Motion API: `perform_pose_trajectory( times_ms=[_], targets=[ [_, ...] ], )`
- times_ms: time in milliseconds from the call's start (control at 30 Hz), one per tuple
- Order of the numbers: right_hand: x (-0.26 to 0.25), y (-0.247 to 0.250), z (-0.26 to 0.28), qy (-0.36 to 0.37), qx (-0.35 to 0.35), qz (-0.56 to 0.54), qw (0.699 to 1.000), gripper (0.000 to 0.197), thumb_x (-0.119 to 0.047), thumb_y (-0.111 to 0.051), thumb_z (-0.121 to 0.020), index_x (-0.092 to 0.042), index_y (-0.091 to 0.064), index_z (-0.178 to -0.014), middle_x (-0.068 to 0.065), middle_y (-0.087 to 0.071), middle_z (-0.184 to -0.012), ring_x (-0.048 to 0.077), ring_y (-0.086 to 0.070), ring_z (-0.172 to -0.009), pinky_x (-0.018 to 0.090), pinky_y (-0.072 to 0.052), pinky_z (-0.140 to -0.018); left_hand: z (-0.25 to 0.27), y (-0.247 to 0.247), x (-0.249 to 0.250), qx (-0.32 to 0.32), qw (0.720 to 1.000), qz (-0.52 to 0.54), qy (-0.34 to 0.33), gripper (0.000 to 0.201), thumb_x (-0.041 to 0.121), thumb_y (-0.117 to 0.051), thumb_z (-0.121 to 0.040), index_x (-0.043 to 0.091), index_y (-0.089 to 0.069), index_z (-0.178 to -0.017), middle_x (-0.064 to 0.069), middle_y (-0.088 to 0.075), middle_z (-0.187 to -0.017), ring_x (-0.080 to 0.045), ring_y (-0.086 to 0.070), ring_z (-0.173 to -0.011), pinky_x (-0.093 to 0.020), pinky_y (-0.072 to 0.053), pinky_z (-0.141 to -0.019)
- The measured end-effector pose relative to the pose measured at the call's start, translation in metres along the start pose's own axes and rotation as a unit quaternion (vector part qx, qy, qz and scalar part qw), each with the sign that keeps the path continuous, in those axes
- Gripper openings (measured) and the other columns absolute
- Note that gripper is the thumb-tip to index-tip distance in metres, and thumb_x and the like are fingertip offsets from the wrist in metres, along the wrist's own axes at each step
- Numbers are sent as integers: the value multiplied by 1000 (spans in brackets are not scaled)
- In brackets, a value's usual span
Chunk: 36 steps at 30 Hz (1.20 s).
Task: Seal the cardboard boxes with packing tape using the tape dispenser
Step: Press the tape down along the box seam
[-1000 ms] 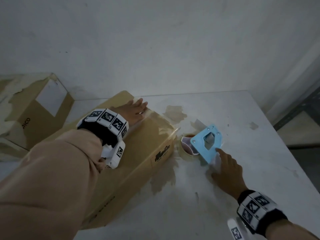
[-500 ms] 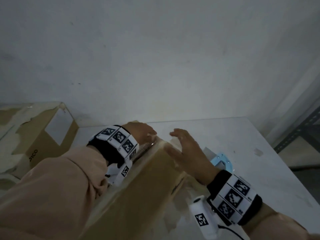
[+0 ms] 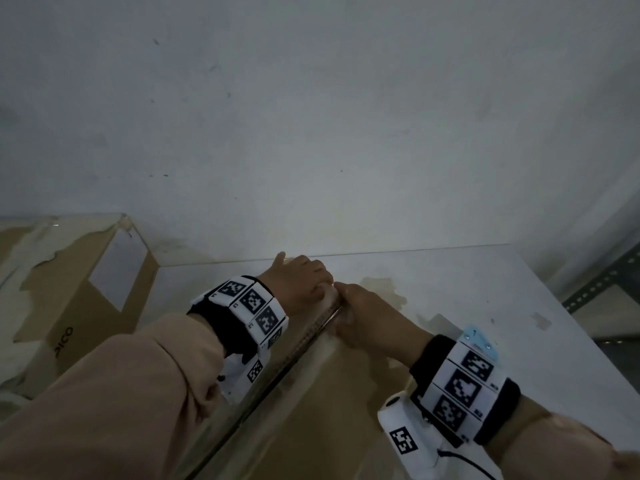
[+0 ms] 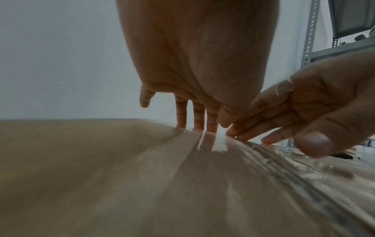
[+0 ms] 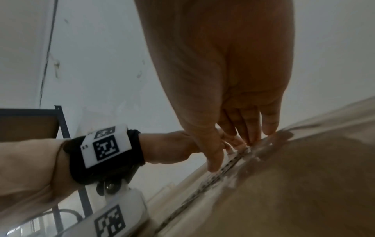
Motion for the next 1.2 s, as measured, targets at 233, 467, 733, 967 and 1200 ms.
perform_pose_trajectory(
  times_ms=[233,467,733,967,1200],
  targets=[
    [9,-2,3,-90,-18,51,994,55,-26,-66,-81,-13,-41,-129,6,-48,-130,22,-46,-116,25,-35,-90,-17,-2,-11,-8,1000,23,13,38,28,-19,-98,27,-46,-126,8,-42,-136,-13,-30,-130,-49,-7,-114],
    [36,2,38,-142,-51,16,988,51,-37,-55,-89,-11,-40,-129,12,-52,-128,16,-47,-101,27,-38,-82,-28,-2,-38,0,998,6,59,49,49,-11,-86,36,-56,-99,13,-54,-107,-7,-41,-112,-39,-17,-99],
    [52,10,34,-155,-33,142,977,44,-48,-50,-88,-11,-54,-111,8,-53,-114,26,-49,-106,36,-40,-88,-18,2,-55,5,992,-18,128,43,48,-32,-95,20,-61,-108,3,-60,-101,-21,-51,-107,-34,-19,-81],
    [48,29,5,-140,-21,232,962,51,-54,-46,-86,-22,-50,-125,6,-42,-131,26,-39,-121,38,-34,-96,18,-11,-97,-48,984,-10,170,54,62,-21,-91,29,-62,-98,4,-64,-105,-16,-54,-101,-40,-20,-96],
    [54,25,11,-176,25,153,972,54,-59,-50,-82,-21,-55,-120,4,-43,-130,22,-41,-121,41,-35,-99,32,-16,-104,-36,976,31,212,54,67,-29,-87,33,-57,-119,5,-58,-128,-20,-49,-119,-44,-18,-105]
  ],
)
Point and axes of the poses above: each hand's wrist, its own z-axis away from the middle knuckle, its own y-axis out of the back of the hand, x = y × z, the point moved 3 cm from there along -z, towards the middle knuckle
